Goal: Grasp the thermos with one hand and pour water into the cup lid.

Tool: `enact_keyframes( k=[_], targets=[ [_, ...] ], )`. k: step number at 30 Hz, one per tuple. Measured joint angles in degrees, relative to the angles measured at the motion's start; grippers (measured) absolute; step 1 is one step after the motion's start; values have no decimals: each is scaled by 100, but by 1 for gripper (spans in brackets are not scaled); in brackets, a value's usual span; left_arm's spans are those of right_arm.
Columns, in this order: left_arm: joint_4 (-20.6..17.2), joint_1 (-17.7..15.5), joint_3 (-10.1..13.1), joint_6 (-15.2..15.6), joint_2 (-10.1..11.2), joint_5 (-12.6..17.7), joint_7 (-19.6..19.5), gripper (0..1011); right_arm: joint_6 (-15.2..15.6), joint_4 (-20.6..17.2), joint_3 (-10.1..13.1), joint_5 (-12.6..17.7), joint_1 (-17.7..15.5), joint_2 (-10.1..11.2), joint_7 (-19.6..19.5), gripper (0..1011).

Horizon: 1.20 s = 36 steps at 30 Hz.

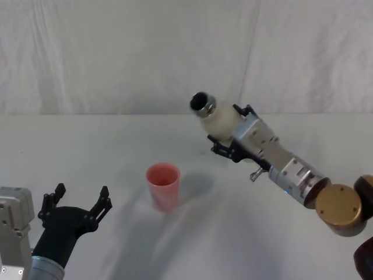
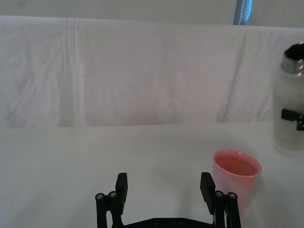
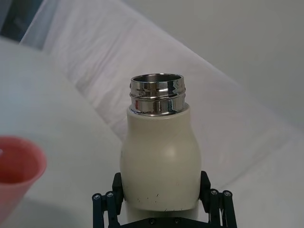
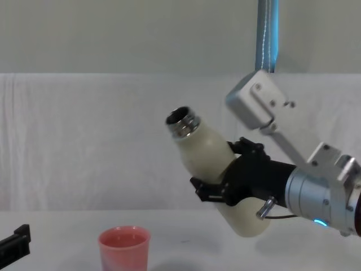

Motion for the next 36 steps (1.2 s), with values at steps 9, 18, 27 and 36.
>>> enact_keyframes(
  k=[9,18,27,36],
  targets=[
    [0,0,1,0,0,0,0,1001,412,-321,576,1003,-361,-199,177,955],
    [0,0,0,0,0,0,0,1001,561,-682,945,1814,-697,-225,400,955],
    [0,0,0,0,0,0,0,1001,820,-979,1185,2518,-980,-178,556,955],
    [0,0,0,0,0,0,0,1001,1238,-1051,1298,2570,-1067,-200,36,955]
  ],
)
